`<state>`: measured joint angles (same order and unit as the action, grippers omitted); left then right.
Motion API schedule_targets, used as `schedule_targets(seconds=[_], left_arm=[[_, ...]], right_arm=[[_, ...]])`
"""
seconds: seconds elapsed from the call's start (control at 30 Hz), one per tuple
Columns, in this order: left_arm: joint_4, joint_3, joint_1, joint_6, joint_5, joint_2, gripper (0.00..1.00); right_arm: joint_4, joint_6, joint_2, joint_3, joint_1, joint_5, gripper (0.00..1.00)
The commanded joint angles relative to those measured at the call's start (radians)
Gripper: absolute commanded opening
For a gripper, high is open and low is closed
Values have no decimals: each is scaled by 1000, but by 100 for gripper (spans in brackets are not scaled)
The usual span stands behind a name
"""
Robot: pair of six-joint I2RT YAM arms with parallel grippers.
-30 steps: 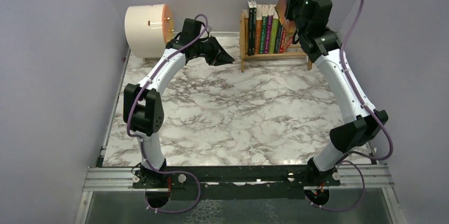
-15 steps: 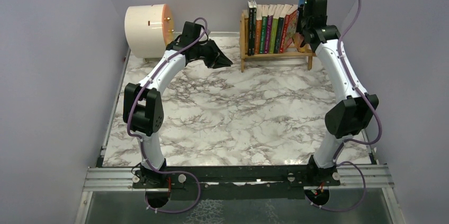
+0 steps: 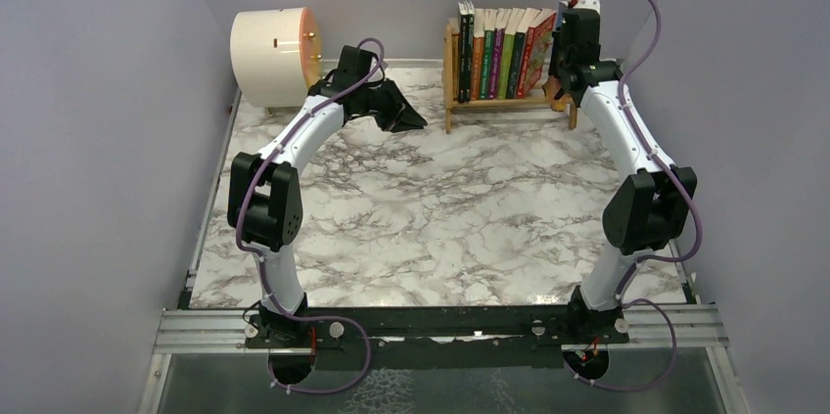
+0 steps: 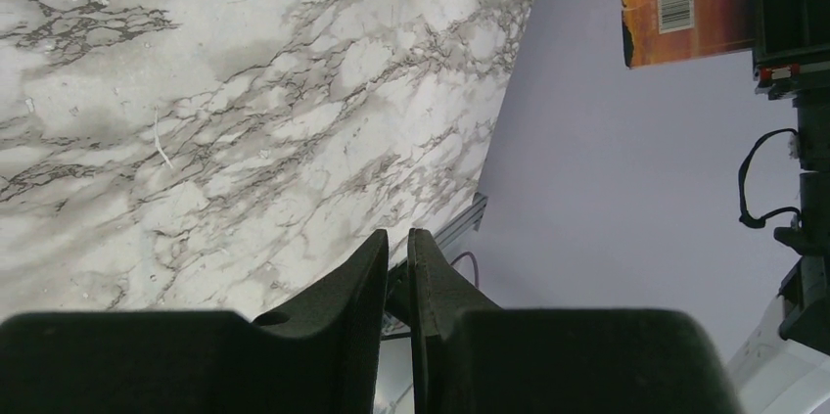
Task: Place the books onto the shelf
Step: Place the book on the shelf.
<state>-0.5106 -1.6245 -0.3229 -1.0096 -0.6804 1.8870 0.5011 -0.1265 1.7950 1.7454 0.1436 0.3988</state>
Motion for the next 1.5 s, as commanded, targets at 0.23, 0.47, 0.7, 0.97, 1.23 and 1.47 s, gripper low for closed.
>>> schedule_targets(seconds=[0.23,0.47,0.7,0.97,1.23,1.47], left_arm=[[-49,-123,-8,233,229,37,7],[-79,-173,-9,398,389,38,7],[-79,-142,-16,446,518,-1,8],[-68,-67,-20,438,537,-62,8],[16,53,-25,405,533,-158,8],[67,105,-25,390,530,-180,8]], right_arm=[[-282,21,-13,11,-12,-14,1],[-337,30,25,-3,-15,-42,1],[-371,27,70,-4,-23,-25,1],[-383,19,120,26,-27,17,1],[-432,53,198,83,-28,66,1],[-474,54,268,135,-58,46,1]])
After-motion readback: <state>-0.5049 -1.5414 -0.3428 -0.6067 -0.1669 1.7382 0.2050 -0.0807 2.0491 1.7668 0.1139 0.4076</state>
